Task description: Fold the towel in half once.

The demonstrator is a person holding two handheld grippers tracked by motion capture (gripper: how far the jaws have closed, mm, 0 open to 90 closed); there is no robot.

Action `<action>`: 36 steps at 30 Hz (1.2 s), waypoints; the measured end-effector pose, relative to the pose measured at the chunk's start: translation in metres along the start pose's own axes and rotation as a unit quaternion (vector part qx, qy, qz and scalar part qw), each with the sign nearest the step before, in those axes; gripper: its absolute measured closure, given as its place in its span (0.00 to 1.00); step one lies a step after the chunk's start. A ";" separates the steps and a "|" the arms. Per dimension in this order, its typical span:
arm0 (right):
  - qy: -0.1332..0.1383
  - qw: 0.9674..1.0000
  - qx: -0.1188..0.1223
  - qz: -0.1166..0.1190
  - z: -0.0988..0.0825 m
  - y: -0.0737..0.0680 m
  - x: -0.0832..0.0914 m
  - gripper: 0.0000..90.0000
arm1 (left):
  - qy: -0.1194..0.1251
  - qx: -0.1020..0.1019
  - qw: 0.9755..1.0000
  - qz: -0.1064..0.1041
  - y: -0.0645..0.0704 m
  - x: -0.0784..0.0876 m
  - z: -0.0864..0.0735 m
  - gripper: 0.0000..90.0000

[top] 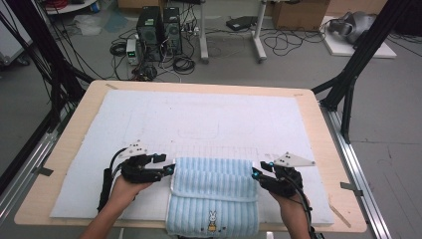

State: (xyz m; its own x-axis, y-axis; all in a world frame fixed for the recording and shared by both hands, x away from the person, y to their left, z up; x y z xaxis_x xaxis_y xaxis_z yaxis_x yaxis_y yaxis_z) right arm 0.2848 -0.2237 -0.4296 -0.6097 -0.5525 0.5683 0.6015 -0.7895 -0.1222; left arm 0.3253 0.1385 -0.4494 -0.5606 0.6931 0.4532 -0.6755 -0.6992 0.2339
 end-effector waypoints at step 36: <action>-0.036 0.996 -0.016 -0.075 0.003 0.025 -0.068 0.91 | -0.026 0.076 0.996 0.039 -0.027 -0.054 0.007 0.94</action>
State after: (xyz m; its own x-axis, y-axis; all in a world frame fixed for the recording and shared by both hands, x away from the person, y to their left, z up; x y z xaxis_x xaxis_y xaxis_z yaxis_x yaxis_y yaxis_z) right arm 0.3428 -0.2048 -0.4687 -0.6518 -0.4076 0.6395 0.4889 -0.8705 -0.0565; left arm 0.3770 0.1189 -0.4742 -0.5801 0.6280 0.5187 -0.5482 -0.7721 0.3216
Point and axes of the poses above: each handheld gripper's, and its own axes: x roughly backward along the jaws, z roughly out of its top, y roughly to its right, the point moved 5 cm from there along -x, roughly forward along the jaws, and after that the axes turned 4 degrees about z, right-handed, at the moved point
